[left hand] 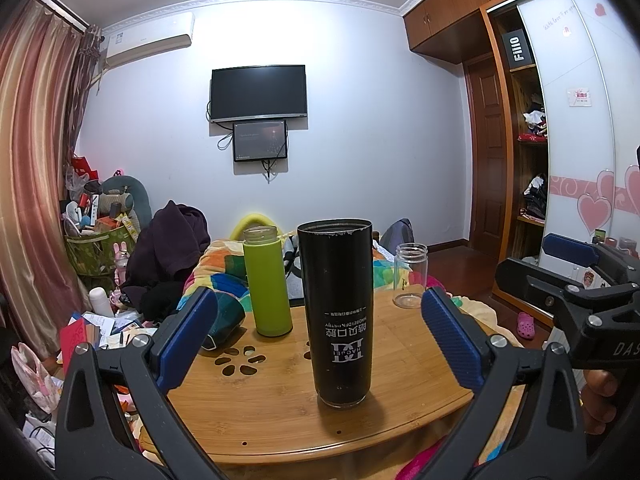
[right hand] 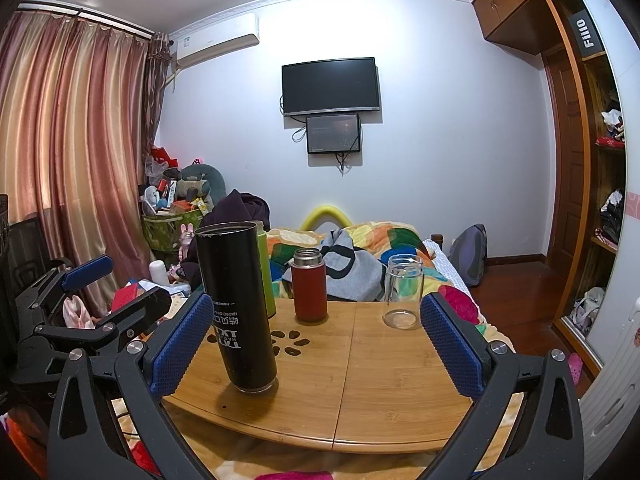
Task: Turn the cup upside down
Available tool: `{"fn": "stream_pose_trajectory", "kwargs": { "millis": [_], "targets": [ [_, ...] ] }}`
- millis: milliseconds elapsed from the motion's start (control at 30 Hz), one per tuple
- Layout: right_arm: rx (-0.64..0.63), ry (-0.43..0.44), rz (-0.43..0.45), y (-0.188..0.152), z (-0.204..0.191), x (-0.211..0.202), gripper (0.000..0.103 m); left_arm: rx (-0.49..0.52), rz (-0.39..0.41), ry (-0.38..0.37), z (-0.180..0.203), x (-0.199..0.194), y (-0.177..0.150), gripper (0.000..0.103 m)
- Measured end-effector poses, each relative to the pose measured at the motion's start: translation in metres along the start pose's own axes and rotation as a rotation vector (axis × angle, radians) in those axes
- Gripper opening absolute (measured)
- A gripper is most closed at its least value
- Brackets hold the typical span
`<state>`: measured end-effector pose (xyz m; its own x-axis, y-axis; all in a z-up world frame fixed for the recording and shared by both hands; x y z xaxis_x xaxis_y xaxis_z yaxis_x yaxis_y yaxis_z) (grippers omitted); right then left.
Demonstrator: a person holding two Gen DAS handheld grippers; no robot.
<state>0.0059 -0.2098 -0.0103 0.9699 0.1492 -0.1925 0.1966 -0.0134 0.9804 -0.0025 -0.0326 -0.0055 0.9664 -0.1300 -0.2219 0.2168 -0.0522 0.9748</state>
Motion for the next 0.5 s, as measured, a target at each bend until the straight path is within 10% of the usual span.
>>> {"fn": "stream_pose_trajectory", "kwargs": {
  "millis": [500],
  "targets": [
    [-0.001,0.000,0.000,-0.0002,-0.0001,0.0002,0.103,-0.007,0.000,-0.003,-0.0005,-0.0007,0.0031,0.103]
  ]
}}
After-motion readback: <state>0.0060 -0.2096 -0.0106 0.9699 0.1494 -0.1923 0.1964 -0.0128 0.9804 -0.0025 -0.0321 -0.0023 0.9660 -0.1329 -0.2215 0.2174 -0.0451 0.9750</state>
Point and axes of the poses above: each gripper's, at about its wrist camera, not at the fingertips, and x roughly the way its jaws point, z to its right, y to its top, the point moved 2 cm from there along x, roughly the way its jaws point, and after that the axes turned 4 degrees about -y, right-handed, at the moved point
